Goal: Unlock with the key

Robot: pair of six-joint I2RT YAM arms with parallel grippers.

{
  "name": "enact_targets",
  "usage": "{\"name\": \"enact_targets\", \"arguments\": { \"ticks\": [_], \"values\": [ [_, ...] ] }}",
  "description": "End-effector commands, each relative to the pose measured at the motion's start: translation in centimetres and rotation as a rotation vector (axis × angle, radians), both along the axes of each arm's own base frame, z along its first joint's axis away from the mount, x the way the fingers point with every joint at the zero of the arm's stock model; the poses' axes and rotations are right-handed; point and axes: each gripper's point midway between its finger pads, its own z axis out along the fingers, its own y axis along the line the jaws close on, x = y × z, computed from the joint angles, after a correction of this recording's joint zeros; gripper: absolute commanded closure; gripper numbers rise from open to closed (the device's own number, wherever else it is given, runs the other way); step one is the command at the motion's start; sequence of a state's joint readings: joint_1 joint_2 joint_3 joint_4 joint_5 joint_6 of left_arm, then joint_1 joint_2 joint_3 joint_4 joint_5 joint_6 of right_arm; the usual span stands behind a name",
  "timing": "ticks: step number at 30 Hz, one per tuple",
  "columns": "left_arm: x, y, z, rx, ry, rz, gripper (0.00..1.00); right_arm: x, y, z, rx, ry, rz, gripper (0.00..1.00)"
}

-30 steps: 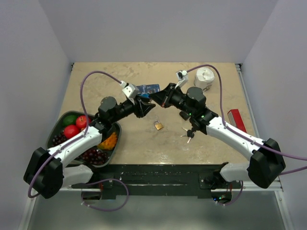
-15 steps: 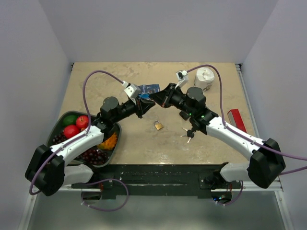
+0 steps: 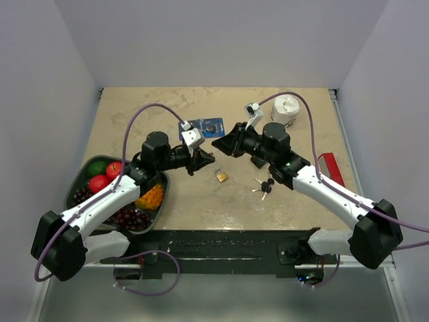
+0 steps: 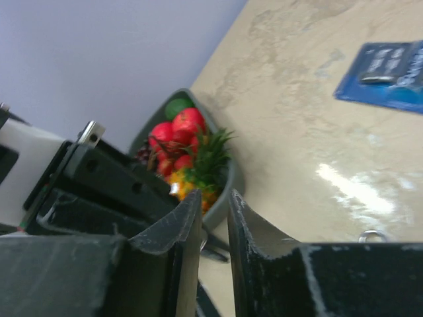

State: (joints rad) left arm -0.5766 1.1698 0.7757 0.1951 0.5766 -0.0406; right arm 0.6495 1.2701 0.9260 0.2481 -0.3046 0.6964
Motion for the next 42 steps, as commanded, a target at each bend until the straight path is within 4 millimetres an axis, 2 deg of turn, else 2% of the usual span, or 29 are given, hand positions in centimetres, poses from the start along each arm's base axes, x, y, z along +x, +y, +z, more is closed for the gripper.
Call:
{"name": "enact_targets", "arguments": {
  "ticks": [1, 2, 5, 6, 7, 9, 11, 14, 23, 26, 42],
  "values": [
    [-3.5, 0.8, -2.6, 0.131, 0.056, -0.147, 1.00, 0.9, -2.6, -0.2, -0.115, -0.096, -0.029, 0.66],
    [-3.9, 0.9, -3.2, 0.146, 0.071, -0.165, 1.00, 0.9, -2.8, -0.2, -0.133, -0.108, -0.025, 0.55],
    [-4.7, 0.8, -3.7, 0.172, 0.106, -0.217, 1.00, 0.1, -3.5, -0.6, -0.193, -0.144, -0.006, 0.43],
    [-4.7, 0.7, -3.4, 0.174, 0.109, -0.231, 1.00, -0.2, -3.7, -0.9, -0.218, -0.164, 0.009, 0.42],
    [-4.9, 0.5, -3.8, 0.183, 0.127, -0.249, 1.00, -0.9, -3.6, -0.6, -0.215, -0.185, 0.047, 0.41],
    [-5.6, 0.5, -4.1, 0.189, 0.155, -0.294, 1.00, -1.7, -3.5, -1.5, -0.239, -0.214, 0.102, 0.41],
    [-6.2, 0.5, -4.5, 0.192, 0.183, -0.323, 1.00, -3.6, -2.5, -2.3, -0.230, -0.214, 0.229, 0.43],
    [-6.6, 0.5, -4.6, 0.192, 0.199, -0.342, 1.00, -5.4, -1.7, -3.5, -0.212, -0.203, 0.342, 0.46],
    [-6.9, 0.8, -4.8, 0.207, 0.221, -0.346, 1.00, -9.1, 1.2, -5.2, -0.199, -0.183, 0.535, 0.53],
    [-6.9, 0.8, -4.8, 0.207, 0.219, -0.345, 1.00, -9.1, 1.3, -5.9, -0.211, -0.174, 0.532, 0.56],
    [-6.8, 0.8, -4.9, 0.207, 0.223, -0.346, 1.00, -8.8, 2.1, -6.8, -0.215, -0.178, 0.529, 0.72]
  ]
}}
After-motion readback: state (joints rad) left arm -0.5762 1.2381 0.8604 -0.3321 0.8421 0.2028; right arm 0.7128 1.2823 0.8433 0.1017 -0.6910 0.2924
